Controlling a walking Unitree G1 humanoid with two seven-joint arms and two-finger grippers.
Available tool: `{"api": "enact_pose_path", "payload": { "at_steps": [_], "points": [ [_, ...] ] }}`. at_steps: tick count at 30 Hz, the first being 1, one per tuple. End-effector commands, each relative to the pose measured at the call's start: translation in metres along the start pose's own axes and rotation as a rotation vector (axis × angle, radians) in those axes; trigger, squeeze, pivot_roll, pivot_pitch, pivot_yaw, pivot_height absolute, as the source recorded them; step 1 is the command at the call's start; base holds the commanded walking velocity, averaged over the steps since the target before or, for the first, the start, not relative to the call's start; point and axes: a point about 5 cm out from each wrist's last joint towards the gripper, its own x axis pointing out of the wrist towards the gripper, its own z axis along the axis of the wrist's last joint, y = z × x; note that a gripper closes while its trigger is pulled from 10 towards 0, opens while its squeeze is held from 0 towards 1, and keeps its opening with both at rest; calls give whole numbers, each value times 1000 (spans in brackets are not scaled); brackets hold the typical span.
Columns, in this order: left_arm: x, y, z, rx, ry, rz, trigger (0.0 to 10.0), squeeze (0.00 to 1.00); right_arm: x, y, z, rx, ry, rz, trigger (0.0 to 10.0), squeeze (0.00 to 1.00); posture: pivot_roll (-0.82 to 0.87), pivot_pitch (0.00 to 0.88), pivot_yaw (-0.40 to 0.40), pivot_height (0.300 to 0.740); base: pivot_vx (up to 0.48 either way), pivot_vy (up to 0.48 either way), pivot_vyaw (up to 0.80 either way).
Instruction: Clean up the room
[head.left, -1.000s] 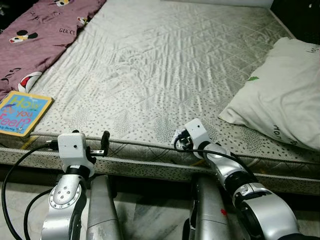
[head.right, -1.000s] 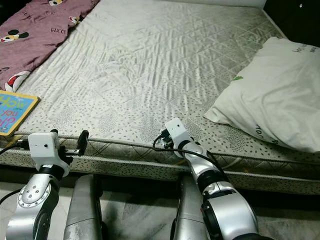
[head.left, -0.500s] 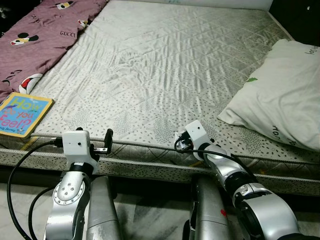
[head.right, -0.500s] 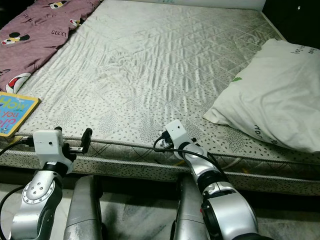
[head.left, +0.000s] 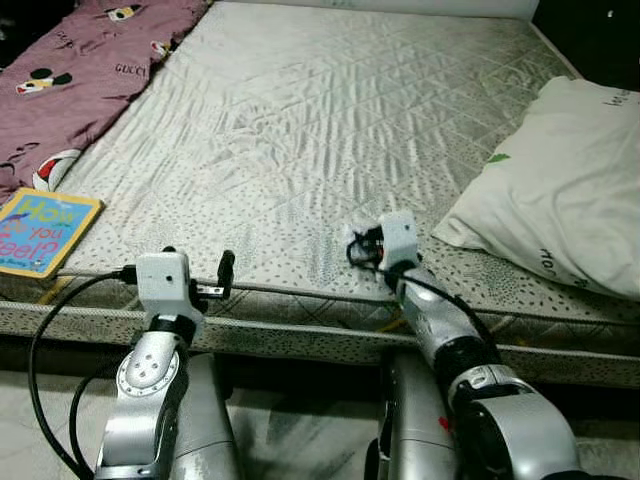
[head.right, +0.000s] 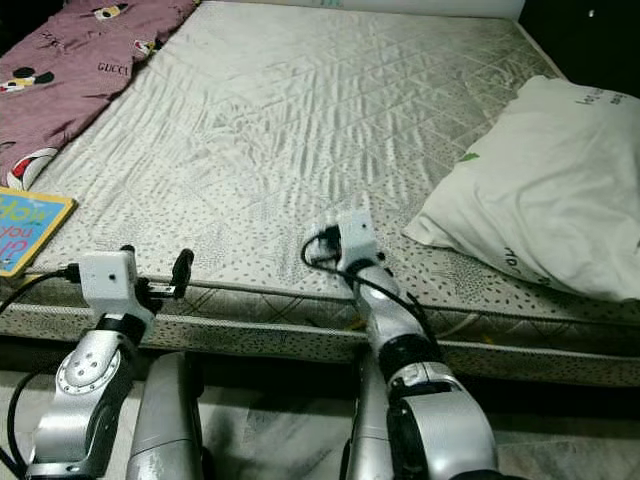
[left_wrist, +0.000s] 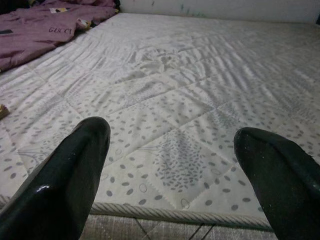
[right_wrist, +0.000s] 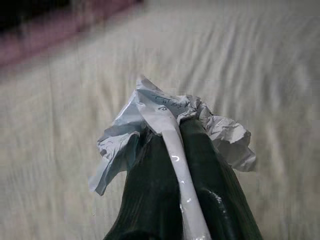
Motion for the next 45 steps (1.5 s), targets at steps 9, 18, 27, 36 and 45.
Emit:
{"api": "enact_pose_path", "payload": {
  "at_steps": [9,18,27,36,45],
  "points": [
    [-4,3,-2,-19,-9,30,10000,0,-34,13,29,-31,-214,-2,0,0,-52,0,-7,497,0,0,0],
    [3,-4,-3,-10,-5,-19,10000,0,-48,24,32,-55,-206,34,10000,0,-69,0,15,497,0,0,0],
    [0,-1,-4,-8,-2,-3,10000,0,-40,19,38,-41,-191,21,10000,0,-54,0,-3,535,0,0,0],
    [0,-2,-6,-12,1,-2,10000,0,-36,21,40,-50,-181,30,10000,0,-56,0,-4,601,0,0,0],
    [2,-3,-4,-13,-8,0,10000,0,-35,20,41,-49,-181,25,10000,0,-50,0,-5,648,0,0,0]
  ]
}}
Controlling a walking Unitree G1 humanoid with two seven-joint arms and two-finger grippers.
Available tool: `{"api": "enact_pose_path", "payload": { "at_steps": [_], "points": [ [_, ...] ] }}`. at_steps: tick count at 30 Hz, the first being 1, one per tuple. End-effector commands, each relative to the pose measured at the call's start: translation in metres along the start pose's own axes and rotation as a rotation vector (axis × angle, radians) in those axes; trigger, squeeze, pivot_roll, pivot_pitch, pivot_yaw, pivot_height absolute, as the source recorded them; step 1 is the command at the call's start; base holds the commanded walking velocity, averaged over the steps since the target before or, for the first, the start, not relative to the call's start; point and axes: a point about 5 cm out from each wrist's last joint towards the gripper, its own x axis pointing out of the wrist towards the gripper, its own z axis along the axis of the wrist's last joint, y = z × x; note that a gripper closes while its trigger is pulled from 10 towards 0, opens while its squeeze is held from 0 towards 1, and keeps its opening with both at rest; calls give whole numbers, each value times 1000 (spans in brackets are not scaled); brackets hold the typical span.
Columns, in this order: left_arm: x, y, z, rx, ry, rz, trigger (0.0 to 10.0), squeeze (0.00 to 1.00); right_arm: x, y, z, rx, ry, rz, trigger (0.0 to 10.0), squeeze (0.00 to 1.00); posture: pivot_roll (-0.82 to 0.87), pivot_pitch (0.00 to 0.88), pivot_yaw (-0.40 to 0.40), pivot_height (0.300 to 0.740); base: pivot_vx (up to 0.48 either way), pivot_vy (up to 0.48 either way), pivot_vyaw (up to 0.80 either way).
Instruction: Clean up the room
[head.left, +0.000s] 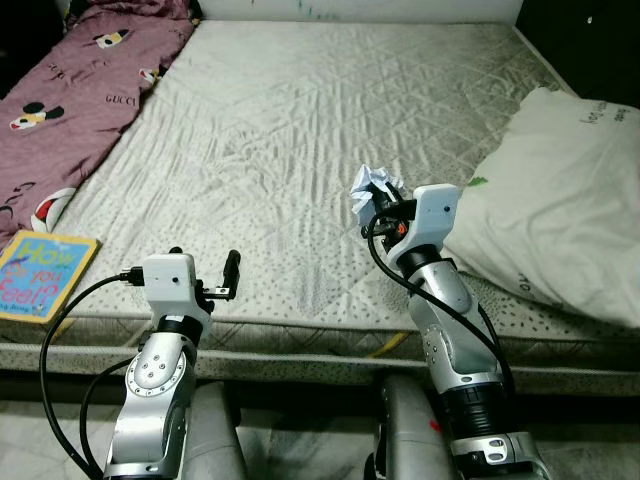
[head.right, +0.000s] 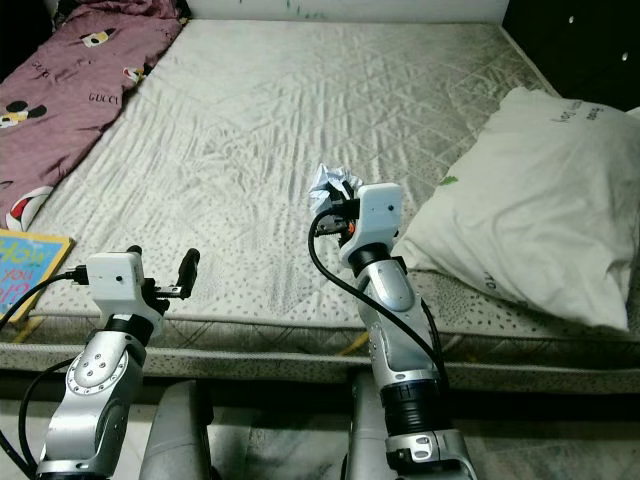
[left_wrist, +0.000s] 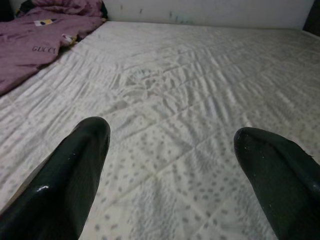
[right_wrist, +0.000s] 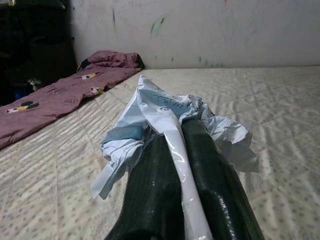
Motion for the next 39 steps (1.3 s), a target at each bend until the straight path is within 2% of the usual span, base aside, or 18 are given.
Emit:
{"api": "enact_pose_path", "payload": {
  "at_steps": [1,11,17,39],
  "points": [
    [1,1,1,6,-7,9,10000,0,3,0,2,11,-2,-11,10000,0,-48,0,-5,653,0,0,0],
    [1,8,0,-15,9,97,10000,0,5,0,2,10,-3,-10,10000,0,-42,0,-8,710,0,0,0],
    [2,5,2,0,8,64,10000,0,5,-1,1,9,-1,-17,10000,0,-45,0,-6,738,0,0,0],
    [4,7,1,-3,-8,74,10000,0,3,-3,-4,22,23,-24,10000,0,-52,0,-9,740,0,0,0]
  ]
}}
